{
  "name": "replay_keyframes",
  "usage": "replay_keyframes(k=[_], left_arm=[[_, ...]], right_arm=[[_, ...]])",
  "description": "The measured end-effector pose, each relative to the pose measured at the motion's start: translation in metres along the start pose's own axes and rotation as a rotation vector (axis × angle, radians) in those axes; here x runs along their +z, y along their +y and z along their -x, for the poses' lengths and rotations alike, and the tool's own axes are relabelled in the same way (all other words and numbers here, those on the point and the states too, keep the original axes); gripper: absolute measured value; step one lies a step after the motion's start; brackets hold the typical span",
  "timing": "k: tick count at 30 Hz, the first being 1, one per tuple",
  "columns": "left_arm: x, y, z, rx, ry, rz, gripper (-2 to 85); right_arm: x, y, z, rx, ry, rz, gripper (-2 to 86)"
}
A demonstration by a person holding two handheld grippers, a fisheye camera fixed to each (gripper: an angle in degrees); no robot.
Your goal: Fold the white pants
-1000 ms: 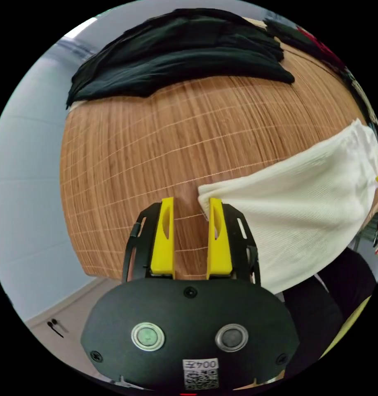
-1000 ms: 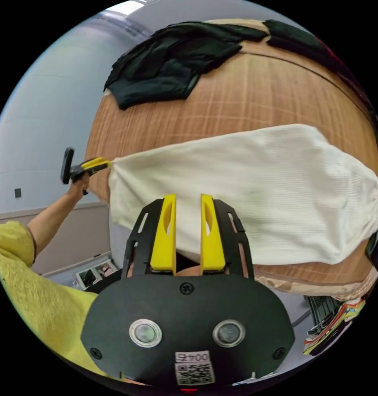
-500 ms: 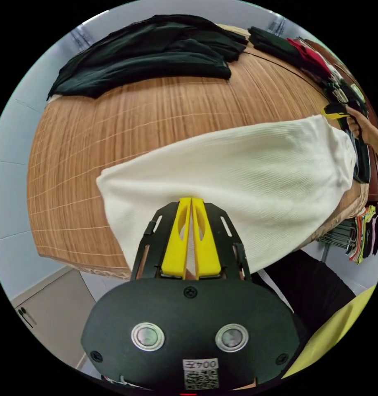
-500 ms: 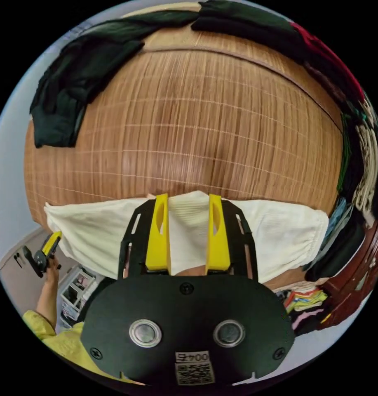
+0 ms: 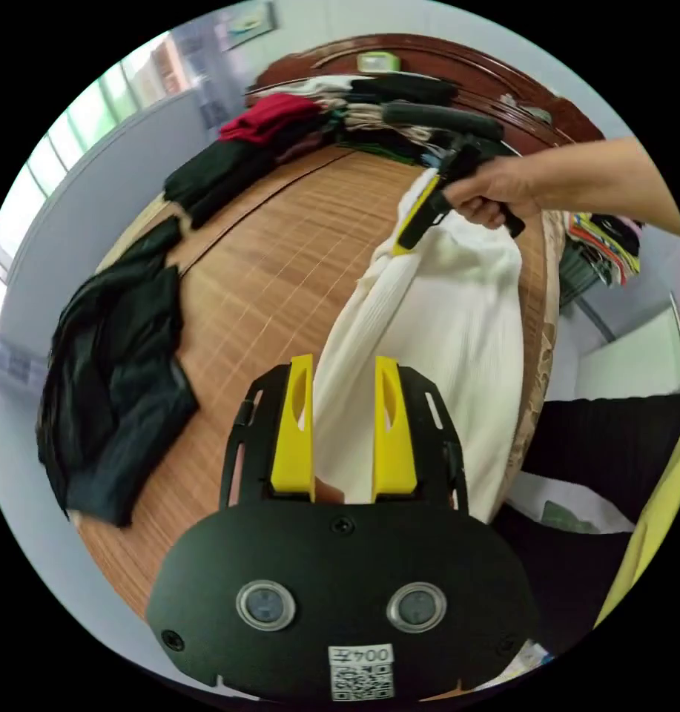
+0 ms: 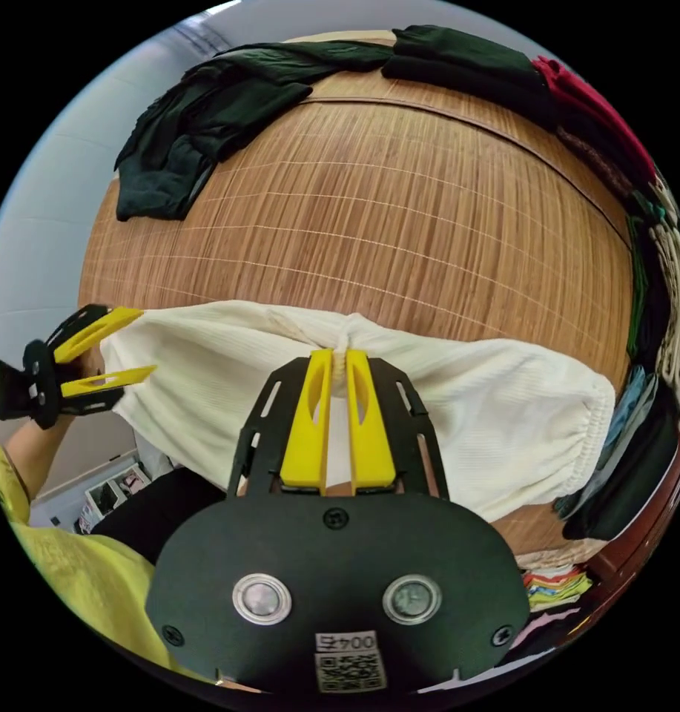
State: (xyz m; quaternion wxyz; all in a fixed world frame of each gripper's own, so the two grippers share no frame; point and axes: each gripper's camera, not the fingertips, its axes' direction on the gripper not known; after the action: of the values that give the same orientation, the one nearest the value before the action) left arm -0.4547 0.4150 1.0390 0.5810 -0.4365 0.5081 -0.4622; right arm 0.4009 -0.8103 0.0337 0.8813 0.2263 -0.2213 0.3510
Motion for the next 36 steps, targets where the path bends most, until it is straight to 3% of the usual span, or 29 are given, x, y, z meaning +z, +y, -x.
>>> replay_keyframes(k=[3, 7, 16, 23, 29, 36], left_arm=[[0.038, -0.055, -0.016, 0.154, 0.085, 0.065, 11.7], [0.075, -0.081, -0.043, 0.279, 0.115, 0.197, 4.8], [0.008, -0.075, -0.086, 0.202, -0.019, 0.073, 3.0], [-0.013, -0.081, -0.107, 0.219, -0.052, 0.057, 2.8], [-0.021, -0.089, -0.108, 0.207, -0.041, 0.053, 2.7], [-0.027, -0.097, -0.11, 0.198, -0.036, 0.052, 2.7]], right_arm=[[-0.014, -0.011, -0.004, -0.047, -0.007, 0.038, 4.8], [-0.026, -0.02, -0.011, -0.115, -0.029, 0.123, 4.8], [-0.075, -0.084, -0.034, -0.159, -0.365, 0.281, 7.5], [-0.048, -0.12, 0.008, -0.363, -0.098, 0.548, 8.5], [-0.046, -0.096, 0.043, -0.611, 0.139, 0.532, 8.7], [-0.052, -0.082, 0.046, -0.678, 0.208, 0.471, 2.3]])
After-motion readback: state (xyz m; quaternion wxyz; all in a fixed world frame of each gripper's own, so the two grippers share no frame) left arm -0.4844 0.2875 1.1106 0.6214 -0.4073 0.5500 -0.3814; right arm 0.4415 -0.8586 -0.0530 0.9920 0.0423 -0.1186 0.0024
